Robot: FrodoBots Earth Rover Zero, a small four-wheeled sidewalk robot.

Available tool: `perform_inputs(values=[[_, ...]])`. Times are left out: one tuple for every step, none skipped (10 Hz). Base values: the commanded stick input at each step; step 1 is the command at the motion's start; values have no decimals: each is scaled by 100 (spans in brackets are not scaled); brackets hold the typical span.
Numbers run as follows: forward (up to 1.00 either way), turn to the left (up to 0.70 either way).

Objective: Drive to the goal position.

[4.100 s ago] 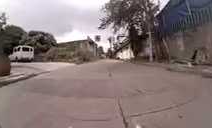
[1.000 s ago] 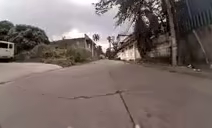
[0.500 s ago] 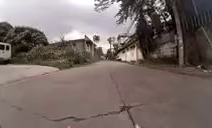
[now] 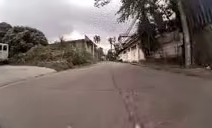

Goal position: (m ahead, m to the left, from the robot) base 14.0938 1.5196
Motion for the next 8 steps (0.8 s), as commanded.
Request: perform_inputs(values=[[91, -34], [91, -34], [91, -34], [91, -34], [91, -34], [91, -34], [91, -34], [91, -34]])
